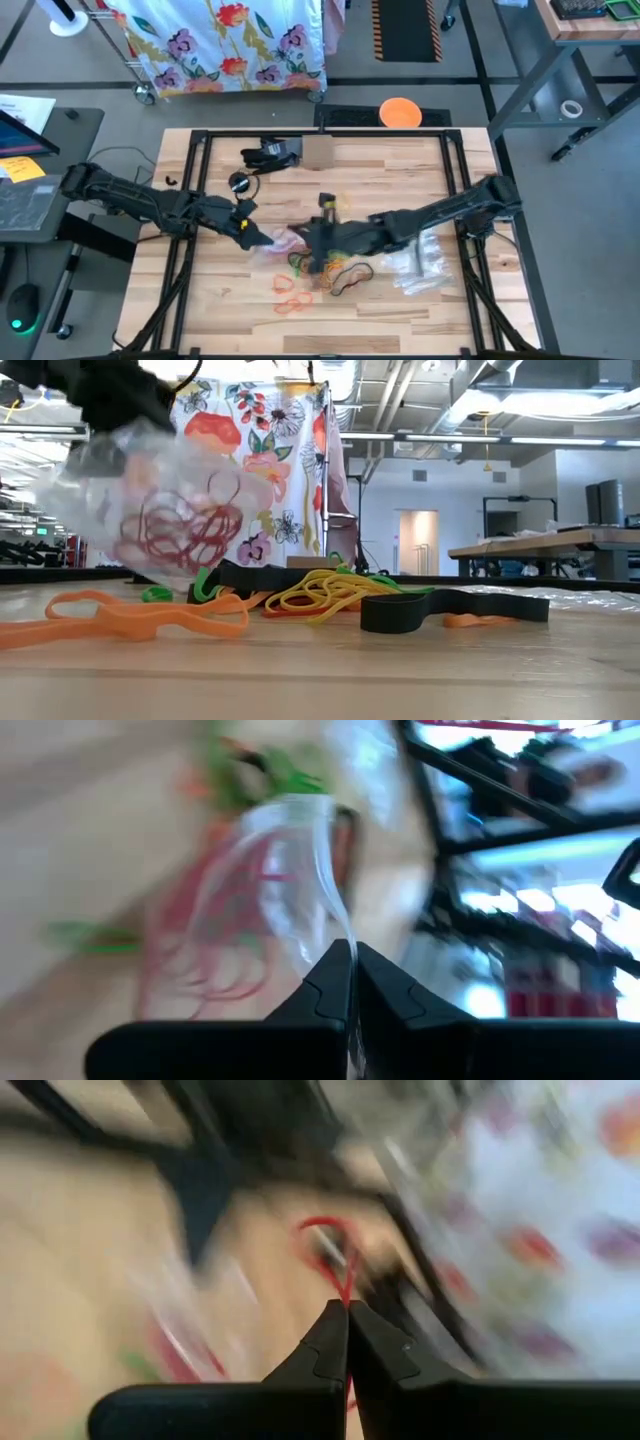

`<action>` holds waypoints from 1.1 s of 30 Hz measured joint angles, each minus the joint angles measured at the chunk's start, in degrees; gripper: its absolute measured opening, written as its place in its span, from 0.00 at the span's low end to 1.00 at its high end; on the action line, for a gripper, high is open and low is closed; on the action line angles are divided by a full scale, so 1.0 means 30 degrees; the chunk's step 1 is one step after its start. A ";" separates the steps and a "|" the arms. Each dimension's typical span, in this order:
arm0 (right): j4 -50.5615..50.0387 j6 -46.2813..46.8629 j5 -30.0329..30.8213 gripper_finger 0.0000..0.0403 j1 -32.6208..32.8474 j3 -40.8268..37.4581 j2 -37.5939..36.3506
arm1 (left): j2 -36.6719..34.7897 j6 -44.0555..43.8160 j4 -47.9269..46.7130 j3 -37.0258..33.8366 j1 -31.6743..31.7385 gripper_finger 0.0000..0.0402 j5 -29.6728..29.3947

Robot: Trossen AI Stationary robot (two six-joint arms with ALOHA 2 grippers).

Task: Sort rubber bands
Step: Put the red rubber band into the transparent zip bag

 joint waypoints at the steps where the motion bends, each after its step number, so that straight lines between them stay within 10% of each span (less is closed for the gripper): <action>1: 0.2744 -0.0796 -0.1199 0.00 0.0046 -0.1378 -0.0626 | 0.0353 0.0406 0.0674 0.0010 0.0000 0.00 0.0632; 11: 0.8216 -0.2197 -0.4314 0.00 0.0425 -0.5792 -0.1944 | 0.2184 0.2670 0.6064 -0.0003 0.0613 0.00 0.5731; 33: 0.9062 -0.3023 -0.3353 0.00 0.0690 -0.5922 0.0551 | 0.2301 -0.0807 0.8004 -0.0010 0.0685 0.00 0.4753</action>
